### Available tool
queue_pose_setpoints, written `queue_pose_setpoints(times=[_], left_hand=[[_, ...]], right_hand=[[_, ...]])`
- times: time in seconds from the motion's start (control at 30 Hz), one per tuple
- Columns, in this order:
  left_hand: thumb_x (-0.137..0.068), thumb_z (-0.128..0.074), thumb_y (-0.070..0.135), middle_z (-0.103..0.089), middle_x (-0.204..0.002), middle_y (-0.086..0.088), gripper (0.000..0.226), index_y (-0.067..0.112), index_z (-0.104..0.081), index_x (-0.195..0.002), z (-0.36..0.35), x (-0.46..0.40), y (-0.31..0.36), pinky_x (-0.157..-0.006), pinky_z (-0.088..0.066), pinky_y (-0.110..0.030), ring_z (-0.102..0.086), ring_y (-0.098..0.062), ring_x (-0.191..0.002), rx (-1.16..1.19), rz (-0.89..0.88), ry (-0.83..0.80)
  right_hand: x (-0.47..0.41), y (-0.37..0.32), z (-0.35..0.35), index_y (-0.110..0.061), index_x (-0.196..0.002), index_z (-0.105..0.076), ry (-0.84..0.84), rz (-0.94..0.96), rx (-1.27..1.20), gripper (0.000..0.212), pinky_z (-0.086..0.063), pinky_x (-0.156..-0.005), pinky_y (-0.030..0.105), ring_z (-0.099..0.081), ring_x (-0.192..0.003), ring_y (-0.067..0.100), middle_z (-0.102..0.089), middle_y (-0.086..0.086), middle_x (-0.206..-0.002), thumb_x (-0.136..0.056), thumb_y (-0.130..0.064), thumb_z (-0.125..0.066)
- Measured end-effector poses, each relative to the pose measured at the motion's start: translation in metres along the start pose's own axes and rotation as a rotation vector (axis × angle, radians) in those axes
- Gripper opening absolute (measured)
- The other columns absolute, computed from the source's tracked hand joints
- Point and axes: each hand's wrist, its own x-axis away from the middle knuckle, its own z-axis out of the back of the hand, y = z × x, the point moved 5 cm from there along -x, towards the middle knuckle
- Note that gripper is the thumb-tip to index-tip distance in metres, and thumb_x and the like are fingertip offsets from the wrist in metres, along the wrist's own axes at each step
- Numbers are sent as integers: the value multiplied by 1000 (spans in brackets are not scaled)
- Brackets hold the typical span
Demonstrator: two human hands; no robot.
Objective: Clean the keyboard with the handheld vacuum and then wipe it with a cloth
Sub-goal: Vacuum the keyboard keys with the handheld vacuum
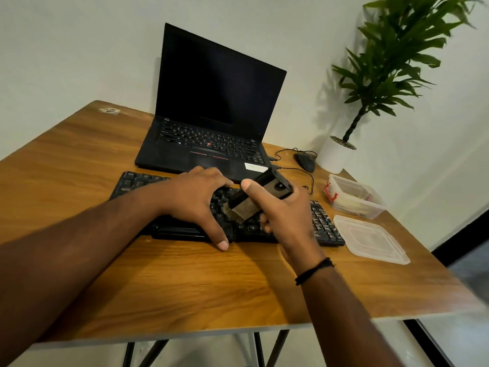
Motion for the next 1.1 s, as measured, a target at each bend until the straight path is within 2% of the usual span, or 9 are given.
queue_pose_setpoints(times=[0.13,0.27,0.37,0.43,0.53,0.7,0.9,0.97,1.1], left_hand=[[-46,-85,77,-32,-132,20,126,32,-31,-151,-1,0,-4,-109,-39,-40,-30,-12,-130,-8,-6,-5],[-37,-77,86,-34,-141,18,134,34,-29,-152,-2,-2,-7,-108,-37,-38,-29,-9,-129,-22,8,-19],[-36,-76,87,-33,-142,18,136,35,-27,-153,-2,-2,-8,-109,-37,-39,-29,-10,-130,-11,14,-23],[-40,-82,82,-32,-145,17,135,34,-27,-154,-2,-2,-7,-111,-36,-40,-29,-12,-133,-11,10,-26],[-46,-86,75,-29,-152,13,133,32,-26,-156,-1,0,-4,-114,-34,-41,-26,-14,-138,-14,14,-23],[-44,-86,77,-33,-147,13,134,31,-27,-155,0,-1,-5,-112,-36,-41,-29,-15,-135,-15,19,-13],[-42,-85,79,-36,-143,13,132,32,-30,-152,-1,-2,-6,-111,-37,-41,-32,-15,-130,-25,8,-4],[-38,-82,83,-38,-140,14,131,35,-33,-150,-1,-3,-7,-111,-38,-43,-33,-14,-127,-17,6,-10],[-29,-71,93,-39,-133,17,132,40,-38,-145,0,-3,-8,-110,-39,-45,-34,-13,-125,-5,2,-10]], right_hand=[[1,-7,-5,-13,-76,-59,16,102,128,25,-44,-47,16,-57,-54,3,-60,-3,-64,-83,-26,-79],[8,0,4,-17,-81,-61,-61,37,330,21,-44,-47,10,-62,-57,-2,-64,-8,-67,-78,-22,-82],[5,-6,15,-19,-83,-62,-44,23,473,22,-49,-46,16,-65,-63,3,-67,-6,-70,-75,-26,-81],[1,-10,13,-15,-85,-64,-64,12,429,22,-53,-48,22,-65,-63,7,-68,-2,-72,-74,-23,-81],[3,-9,3,-15,-94,-64,-140,-13,355,31,-60,-63,33,-68,-77,12,-70,0,-85,-71,-24,-82],[9,-8,5,-15,-102,-64,-181,61,253,37,-55,-68,18,-64,-92,0,-71,-7,-99,-70,-5,-79],[22,-16,-4,-22,-84,-68,-329,113,204,37,-57,-66,38,-65,-92,16,-72,4,-98,-49,-10,-68],[20,-19,-7,-20,-85,-68,-311,152,217,37,-55,-65,35,-64,-87,14,-72,3,-95,-49,-12,-68],[15,-16,-12,-13,-92,-65,-241,171,219,36,-50,-63,16,-62,-87,5,-71,-4,-92,-56,-13,-69]])
